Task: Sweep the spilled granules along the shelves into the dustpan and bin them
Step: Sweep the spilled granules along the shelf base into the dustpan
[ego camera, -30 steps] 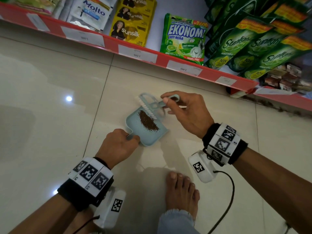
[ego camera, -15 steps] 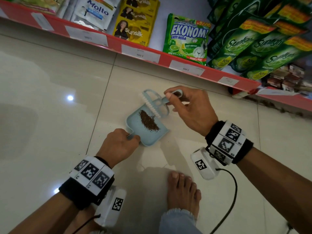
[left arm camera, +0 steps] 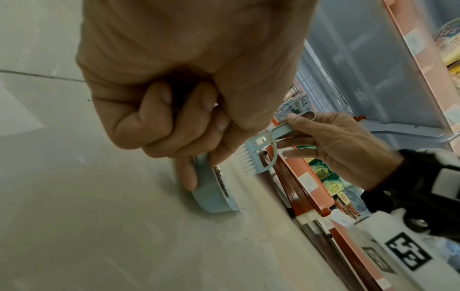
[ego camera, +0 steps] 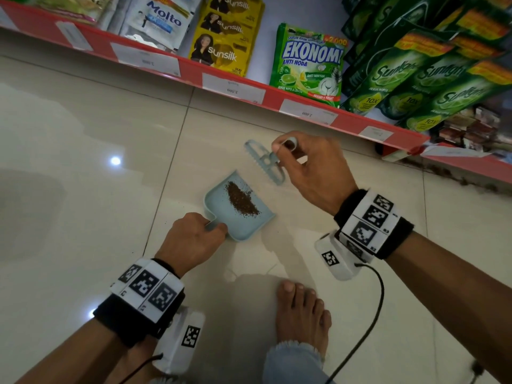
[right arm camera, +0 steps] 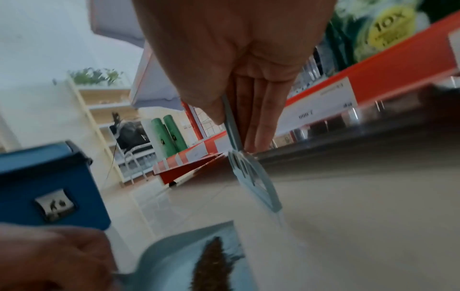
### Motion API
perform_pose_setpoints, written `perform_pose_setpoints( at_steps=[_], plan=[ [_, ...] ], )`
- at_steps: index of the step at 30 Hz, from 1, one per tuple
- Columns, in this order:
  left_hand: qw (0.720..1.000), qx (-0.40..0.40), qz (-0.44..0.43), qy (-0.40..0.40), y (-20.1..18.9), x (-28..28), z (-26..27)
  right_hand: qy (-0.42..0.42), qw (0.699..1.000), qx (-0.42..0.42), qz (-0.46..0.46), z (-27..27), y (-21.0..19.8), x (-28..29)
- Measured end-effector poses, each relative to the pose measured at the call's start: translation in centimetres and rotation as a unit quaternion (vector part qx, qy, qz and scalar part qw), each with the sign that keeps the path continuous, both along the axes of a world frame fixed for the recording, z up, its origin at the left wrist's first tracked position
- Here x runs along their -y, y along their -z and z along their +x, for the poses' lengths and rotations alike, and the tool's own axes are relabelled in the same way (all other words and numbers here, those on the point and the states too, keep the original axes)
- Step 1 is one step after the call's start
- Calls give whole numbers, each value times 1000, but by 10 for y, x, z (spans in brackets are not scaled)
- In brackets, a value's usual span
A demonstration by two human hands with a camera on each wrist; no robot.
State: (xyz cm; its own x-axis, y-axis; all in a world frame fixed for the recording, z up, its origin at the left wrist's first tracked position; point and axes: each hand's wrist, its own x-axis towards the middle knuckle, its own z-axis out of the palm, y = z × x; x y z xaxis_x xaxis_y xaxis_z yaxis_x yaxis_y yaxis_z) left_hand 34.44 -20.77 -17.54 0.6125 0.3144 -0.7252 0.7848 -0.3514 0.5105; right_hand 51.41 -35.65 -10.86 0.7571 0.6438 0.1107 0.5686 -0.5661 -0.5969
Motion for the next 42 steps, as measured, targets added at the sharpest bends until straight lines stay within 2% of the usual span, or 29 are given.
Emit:
perform_pose_setpoints(
  at_steps=[3,5,8,11,15,18,22,26,28,31,33,36,39,42],
  plan=[
    [999,40,18,-4,7,-10,-1,-10,994,70,-86,8,2,1],
    [998,53,19,-10,7,-8,-2,-36,989,53,-134,4,7,0],
    [998,58,14,-14,5,-7,-3,-74,991,-17,-107,-12,10,-2],
    [998,64,12,-14,3,-8,-3,-64,997,5,-50,-17,6,-4],
    [998,59,13,-11,2,-9,-4,-47,989,79,-117,-3,3,-5],
    [998,60,13,-7,4,-10,-5,-63,978,79,-180,-3,6,-3],
    [998,61,16,-6,6,-11,-4,-101,986,-5,-129,-17,7,-7],
    [997,68,26,-7,8,-10,-6,-61,996,33,-59,-11,0,-10],
    [997,71,27,-10,9,-10,-6,-44,994,63,-75,-4,-3,-9],
    [997,75,25,-10,9,-10,-7,-54,982,96,-155,-2,1,-7],
    [997,78,26,-12,9,-10,-8,-93,979,55,-174,-11,6,-6],
    [996,81,24,-12,9,-9,-9,-104,989,-5,-104,-23,8,-7],
    [996,81,24,-14,9,-9,-10,-79,995,37,-56,-20,3,-8],
    [996,78,26,-17,8,-10,-12,-61,986,104,-115,-9,0,-7]
  ],
)
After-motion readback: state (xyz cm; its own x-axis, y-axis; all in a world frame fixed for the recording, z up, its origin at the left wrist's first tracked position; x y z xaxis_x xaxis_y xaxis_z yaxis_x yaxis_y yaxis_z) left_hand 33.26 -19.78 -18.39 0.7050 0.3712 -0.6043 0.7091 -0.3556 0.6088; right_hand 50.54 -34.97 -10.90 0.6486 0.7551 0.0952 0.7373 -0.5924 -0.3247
